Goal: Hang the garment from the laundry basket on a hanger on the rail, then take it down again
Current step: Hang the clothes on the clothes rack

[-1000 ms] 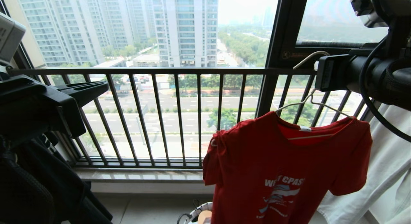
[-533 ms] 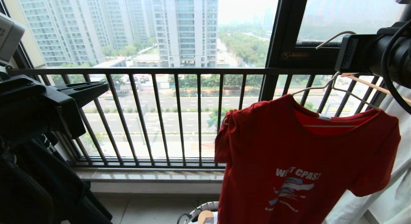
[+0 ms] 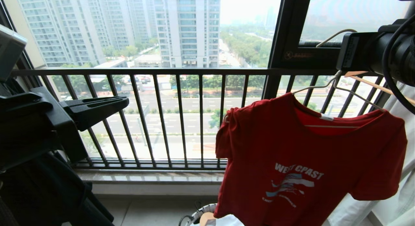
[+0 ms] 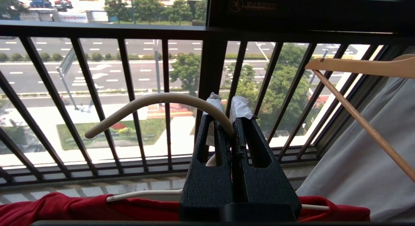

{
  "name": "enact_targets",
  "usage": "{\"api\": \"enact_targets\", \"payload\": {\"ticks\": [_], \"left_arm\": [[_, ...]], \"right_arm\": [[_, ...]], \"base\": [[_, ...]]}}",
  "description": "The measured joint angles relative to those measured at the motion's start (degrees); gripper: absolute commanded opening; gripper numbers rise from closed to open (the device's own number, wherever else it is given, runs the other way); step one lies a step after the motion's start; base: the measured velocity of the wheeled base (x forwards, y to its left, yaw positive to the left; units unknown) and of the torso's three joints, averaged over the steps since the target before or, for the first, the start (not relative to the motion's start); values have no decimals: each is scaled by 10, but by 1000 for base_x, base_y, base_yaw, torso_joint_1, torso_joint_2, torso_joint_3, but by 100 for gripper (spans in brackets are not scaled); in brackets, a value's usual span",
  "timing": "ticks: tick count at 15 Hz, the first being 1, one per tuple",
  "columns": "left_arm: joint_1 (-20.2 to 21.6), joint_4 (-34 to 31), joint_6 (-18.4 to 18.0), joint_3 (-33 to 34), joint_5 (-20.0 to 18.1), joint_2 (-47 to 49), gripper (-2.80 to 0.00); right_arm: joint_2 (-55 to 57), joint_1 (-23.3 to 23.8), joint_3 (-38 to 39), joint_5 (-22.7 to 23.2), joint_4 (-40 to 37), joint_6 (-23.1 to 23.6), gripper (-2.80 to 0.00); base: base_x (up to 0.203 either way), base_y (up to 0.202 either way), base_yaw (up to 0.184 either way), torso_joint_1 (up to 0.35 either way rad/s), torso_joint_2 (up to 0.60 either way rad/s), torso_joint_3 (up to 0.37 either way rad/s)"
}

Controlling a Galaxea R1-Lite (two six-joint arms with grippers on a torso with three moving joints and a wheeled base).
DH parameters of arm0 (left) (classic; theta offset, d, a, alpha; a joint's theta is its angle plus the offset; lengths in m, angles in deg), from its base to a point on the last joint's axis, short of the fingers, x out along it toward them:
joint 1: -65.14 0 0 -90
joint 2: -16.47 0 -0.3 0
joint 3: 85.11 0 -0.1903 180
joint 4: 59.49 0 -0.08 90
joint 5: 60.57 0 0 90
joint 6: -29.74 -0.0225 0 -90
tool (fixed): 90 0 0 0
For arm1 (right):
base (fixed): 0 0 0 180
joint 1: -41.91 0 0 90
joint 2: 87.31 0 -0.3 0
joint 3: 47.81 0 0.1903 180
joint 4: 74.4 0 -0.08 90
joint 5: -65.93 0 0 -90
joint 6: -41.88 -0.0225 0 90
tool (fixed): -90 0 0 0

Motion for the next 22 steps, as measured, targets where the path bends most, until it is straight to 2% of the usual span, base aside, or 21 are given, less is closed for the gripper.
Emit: {"api": "enact_targets", "payload": {"ticks": [1,2,4,7,9,10,11,22], "left_arm": [[-3,-1,15,4,-33,-1,-280],[-6,-1,19,7,-44,0,-280],[-15,-1,23,11,-51,6,-280],[-41,3,54,19,-75,16,-280],[-52,4,58,28,-83,23,-280],[-54,4,57,34,-99,26,-280],[-55,4,55,40,-117,27,0],[-55,0,41,49,-124,53,0]], "right_arm": [[6,-8,-5,6,0,0,-280],[12,-20,-13,9,0,0,-280],[31,-48,-36,10,1,0,-280],[67,-97,-68,10,4,-1,-280],[87,-125,-76,10,4,-3,-280],[94,-135,-77,10,3,-5,-280],[101,-142,-77,12,3,-5,-280],[139,-208,-85,15,1,-4,-280]], "base": [[0,0,0,0,0,0],[0,0,0,0,0,0],[0,0,0,0,0,0],[0,0,0,0,0,0],[0,0,0,0,0,0],[0,0,0,0,0,0],[0,0,0,0,0,0],[0,0,0,0,0,0]]}}
